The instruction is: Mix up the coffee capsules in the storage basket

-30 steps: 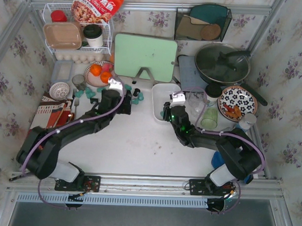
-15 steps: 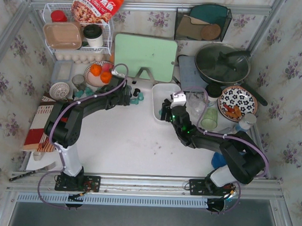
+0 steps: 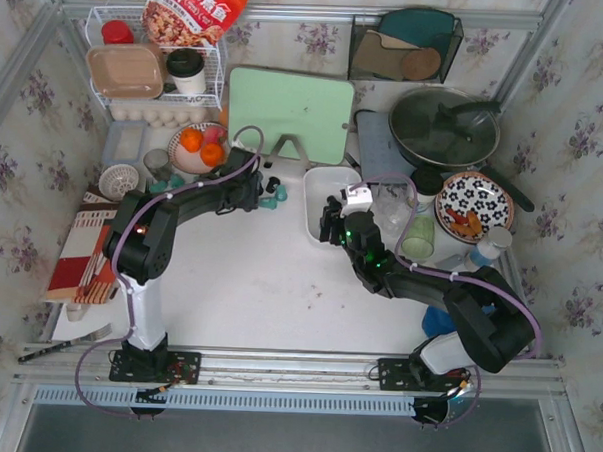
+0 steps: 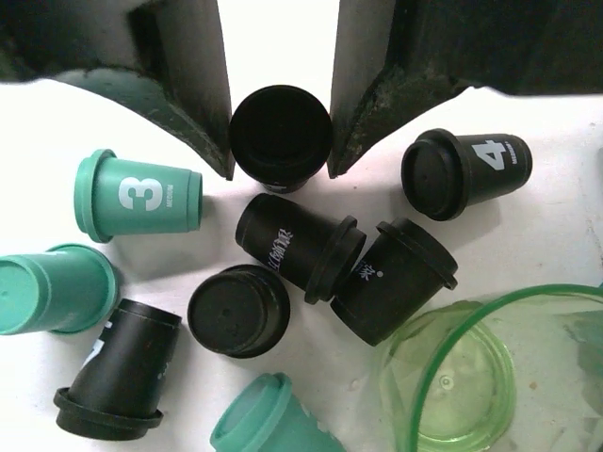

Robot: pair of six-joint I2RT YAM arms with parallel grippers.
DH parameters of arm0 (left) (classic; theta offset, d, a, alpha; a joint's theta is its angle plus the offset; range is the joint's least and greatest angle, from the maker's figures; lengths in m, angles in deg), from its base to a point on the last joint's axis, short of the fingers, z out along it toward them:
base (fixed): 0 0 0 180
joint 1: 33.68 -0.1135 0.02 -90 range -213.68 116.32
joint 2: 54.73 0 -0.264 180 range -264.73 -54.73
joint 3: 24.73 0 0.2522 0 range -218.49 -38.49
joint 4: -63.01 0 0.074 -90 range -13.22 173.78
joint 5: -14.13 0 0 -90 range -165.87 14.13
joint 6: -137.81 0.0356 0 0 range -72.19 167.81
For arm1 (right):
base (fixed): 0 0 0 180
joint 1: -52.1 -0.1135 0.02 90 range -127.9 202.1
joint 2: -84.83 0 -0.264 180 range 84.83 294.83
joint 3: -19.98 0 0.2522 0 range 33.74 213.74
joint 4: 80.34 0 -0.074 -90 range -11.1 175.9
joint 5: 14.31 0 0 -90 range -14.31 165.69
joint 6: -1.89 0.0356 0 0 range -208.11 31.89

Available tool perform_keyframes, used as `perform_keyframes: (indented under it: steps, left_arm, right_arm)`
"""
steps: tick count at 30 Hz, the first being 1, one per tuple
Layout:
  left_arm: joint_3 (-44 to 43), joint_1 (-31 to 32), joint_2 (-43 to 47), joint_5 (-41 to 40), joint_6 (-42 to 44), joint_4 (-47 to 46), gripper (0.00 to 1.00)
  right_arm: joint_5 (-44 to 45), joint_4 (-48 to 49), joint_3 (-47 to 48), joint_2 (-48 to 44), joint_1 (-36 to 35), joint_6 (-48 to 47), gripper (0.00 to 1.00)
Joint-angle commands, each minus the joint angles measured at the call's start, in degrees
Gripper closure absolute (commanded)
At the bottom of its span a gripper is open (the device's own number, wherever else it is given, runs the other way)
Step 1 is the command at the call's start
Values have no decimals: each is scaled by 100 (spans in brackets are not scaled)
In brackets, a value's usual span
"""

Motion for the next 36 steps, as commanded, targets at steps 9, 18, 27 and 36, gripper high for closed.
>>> perform_keyframes:
  steps: [9,18,27,36]
  left_arm:
    - [1267,3,1307,968,-24,-798,60]
    - [3049,30,2810,3134,-36,-3324,61]
    - [4318,945,3441,3533,2934,-5424,61]
    - [4506,1516,3160,2628,4905,-6015,63]
  right_arm:
    - [-366,-113,3,-248,0,107,31]
    - [-1964,377,-150,-457,1,207,25]
    - [-2102,-210,67,-735,3,314,21]
    - [-3350,-192,285,-615,1,730,15]
